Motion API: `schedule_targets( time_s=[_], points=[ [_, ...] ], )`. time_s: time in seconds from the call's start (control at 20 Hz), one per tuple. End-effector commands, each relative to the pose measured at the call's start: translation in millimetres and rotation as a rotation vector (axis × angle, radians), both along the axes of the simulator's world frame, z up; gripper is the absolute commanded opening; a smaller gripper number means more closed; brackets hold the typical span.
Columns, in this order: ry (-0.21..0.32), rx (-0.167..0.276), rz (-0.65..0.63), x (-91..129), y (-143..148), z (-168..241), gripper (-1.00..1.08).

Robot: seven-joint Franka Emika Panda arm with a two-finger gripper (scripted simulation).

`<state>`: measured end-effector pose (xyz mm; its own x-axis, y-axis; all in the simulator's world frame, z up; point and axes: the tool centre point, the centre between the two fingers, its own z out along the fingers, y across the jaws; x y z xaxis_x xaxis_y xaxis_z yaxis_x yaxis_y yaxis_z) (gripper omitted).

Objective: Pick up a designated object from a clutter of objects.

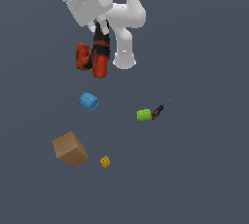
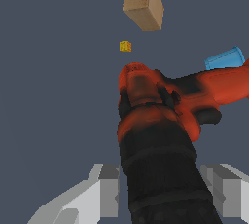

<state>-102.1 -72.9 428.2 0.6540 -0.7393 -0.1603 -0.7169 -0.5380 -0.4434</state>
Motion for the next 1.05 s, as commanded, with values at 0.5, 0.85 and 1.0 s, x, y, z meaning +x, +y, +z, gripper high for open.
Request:
schedule_targets(
  time_s=[0.5,0.85,1.0],
  points=[
    [-0.007,-0.004,-0.002,0,-35,59,-1.0],
    [-0.007,-0.003,-0.001,1,-45,77,-1.0],
    [-0.008,-0.003,-0.001,1,-46,78,-1.0]
  ],
)
